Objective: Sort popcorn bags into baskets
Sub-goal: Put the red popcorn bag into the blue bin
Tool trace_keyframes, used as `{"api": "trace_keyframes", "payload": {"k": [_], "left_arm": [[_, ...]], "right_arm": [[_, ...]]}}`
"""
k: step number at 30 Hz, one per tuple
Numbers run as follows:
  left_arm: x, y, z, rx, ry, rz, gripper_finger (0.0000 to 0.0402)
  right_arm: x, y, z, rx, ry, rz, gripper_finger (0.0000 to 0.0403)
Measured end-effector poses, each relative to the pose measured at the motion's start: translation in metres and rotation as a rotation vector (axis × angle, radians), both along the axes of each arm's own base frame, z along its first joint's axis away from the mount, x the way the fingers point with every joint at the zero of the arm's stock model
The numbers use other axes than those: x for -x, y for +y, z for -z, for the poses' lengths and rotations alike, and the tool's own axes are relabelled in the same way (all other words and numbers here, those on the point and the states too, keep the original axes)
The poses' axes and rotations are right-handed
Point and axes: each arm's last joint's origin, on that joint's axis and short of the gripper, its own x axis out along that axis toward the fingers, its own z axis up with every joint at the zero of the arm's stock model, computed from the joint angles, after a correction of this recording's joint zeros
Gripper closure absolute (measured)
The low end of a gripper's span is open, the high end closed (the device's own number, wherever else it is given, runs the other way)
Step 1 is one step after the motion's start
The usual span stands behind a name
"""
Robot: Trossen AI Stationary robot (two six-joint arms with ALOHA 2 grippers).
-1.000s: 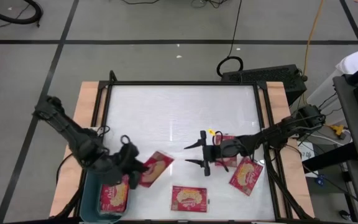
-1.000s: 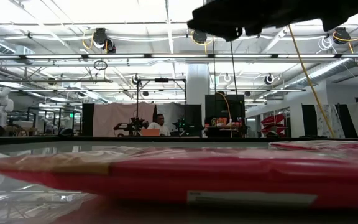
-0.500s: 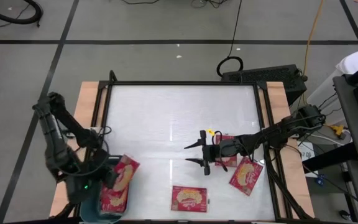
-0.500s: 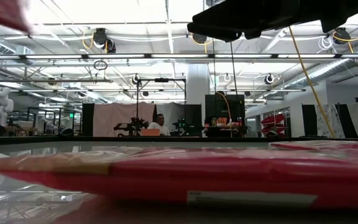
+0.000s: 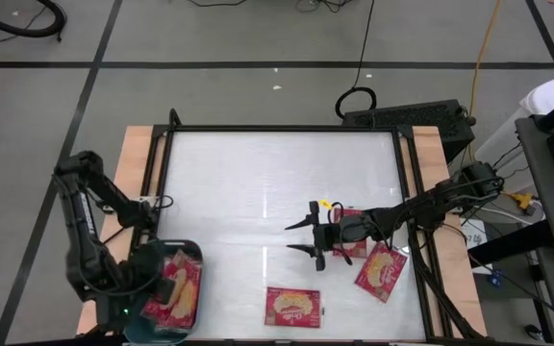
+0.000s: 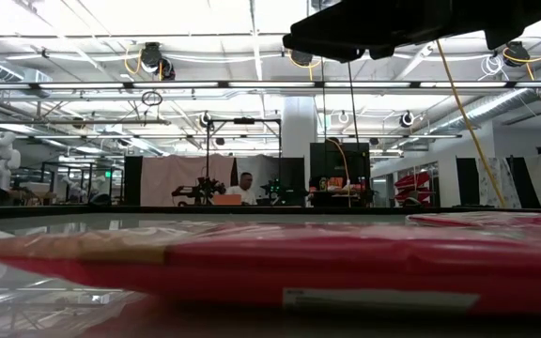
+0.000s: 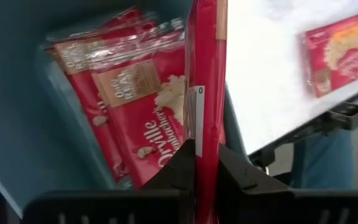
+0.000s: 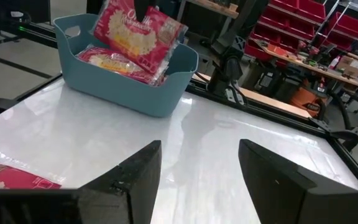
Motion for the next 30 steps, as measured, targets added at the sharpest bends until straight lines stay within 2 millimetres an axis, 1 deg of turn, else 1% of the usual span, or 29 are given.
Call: {"api": "trace_keyframes", "payload": {"k": [15, 20, 23, 30], "left_arm": [[0.0000, -0.0002, 0.0026, -0.032, 0.017, 0.018, 0.0365], [0.0011, 0.0007, 0.0030, -0.036, 0.050, 0.035, 0.0363], [0.0005, 0.0008, 0.0032, -0.022, 0.077, 0.031, 0.0349], [0.0008, 0.0026, 0.0034, -0.043, 0.084, 0.041, 0.0291]], "right_arm": [[0.0004, 0.0007, 0.0011, -0.100, 0.018, 0.016, 0.0197], [0.0006, 0.0022, 0.0016, -0.118, 0.027, -0.034, 0.0197], [0.0007, 0.0025, 0.0016, -0.127, 0.029, -0.037, 0.0197], [0.0007, 0.0026, 0.0016, -0.132, 0.029, -0.035, 0.0197]]}}
